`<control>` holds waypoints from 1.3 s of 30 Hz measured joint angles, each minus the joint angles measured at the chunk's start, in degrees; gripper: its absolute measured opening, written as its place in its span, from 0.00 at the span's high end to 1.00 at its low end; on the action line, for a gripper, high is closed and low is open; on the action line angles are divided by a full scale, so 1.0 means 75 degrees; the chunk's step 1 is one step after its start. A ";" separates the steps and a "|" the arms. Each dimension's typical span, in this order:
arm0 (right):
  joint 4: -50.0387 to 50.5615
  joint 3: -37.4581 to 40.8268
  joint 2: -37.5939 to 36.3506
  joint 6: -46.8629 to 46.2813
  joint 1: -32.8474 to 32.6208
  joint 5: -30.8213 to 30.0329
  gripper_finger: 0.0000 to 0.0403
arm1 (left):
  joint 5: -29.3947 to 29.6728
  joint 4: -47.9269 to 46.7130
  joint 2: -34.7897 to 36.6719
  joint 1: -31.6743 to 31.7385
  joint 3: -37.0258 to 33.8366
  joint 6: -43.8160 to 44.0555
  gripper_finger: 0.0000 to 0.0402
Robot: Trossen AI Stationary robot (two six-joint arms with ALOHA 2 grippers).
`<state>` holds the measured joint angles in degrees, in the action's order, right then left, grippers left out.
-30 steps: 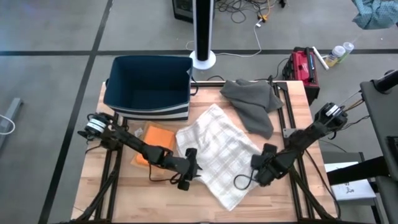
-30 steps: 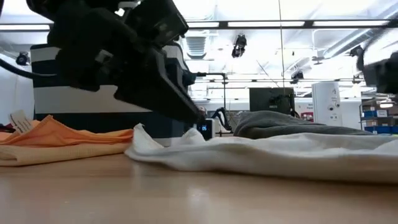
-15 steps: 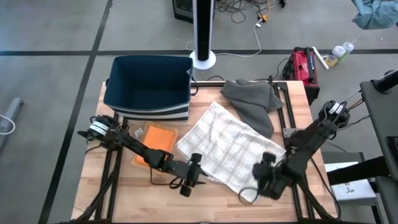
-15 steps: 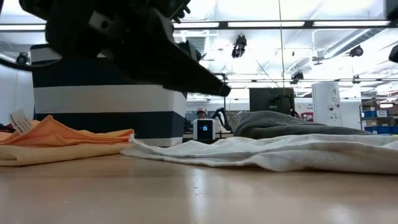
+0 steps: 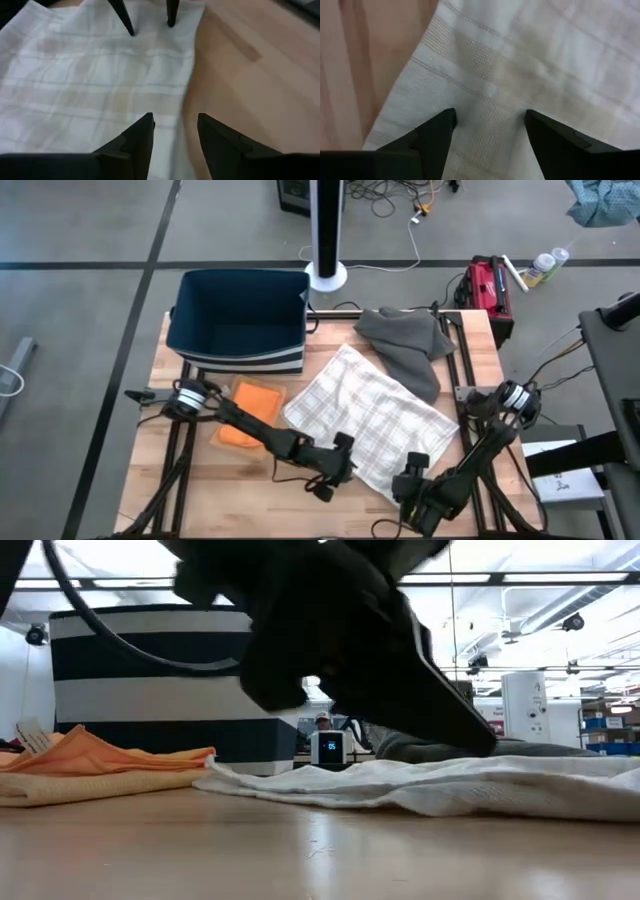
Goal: Fold towel
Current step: Fold the white patterned kitchen towel
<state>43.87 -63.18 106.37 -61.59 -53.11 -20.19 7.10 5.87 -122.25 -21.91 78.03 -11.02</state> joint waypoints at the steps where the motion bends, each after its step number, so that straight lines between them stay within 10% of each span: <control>1: 0.0224 -0.0087 0.0050 -0.0010 0.0026 0.0002 0.40 | -0.0003 -0.0068 -0.0109 0.0012 0.0106 -0.0063 0.64; 13: 0.0718 0.0050 -0.1235 0.0959 0.0832 -0.0113 0.97 | 0.0193 -0.0075 -0.0348 -0.0009 0.0875 -0.0522 0.66; 24: 0.0600 0.0720 -0.3590 0.0546 0.1600 0.0126 0.98 | 0.0562 -0.0044 -0.0342 -0.0113 0.0989 -0.1095 0.61; 39: -0.2502 0.3404 -0.5117 0.0203 0.3091 0.2627 0.98 | 0.1581 0.0528 -0.0422 -0.0364 0.0987 -0.2281 0.61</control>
<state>25.10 -37.65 67.99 -60.07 -29.92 -0.49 18.95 9.83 -125.42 -24.64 85.44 -28.13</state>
